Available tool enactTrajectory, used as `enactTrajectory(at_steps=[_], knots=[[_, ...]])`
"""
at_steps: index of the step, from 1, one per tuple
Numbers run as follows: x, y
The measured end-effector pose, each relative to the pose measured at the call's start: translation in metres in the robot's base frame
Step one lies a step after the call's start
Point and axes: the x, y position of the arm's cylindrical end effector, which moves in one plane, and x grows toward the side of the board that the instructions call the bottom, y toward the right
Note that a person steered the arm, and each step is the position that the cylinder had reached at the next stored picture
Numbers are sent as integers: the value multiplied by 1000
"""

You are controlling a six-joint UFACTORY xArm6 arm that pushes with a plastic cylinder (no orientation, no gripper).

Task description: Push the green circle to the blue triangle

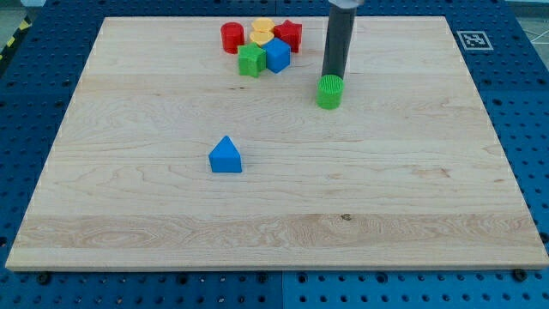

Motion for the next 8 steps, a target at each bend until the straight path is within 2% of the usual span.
enactTrajectory(at_steps=[1, 2, 3, 4, 6, 8], knots=[[54, -6], [61, -12], [49, 24], [80, 39], [93, -54], [82, -49]])
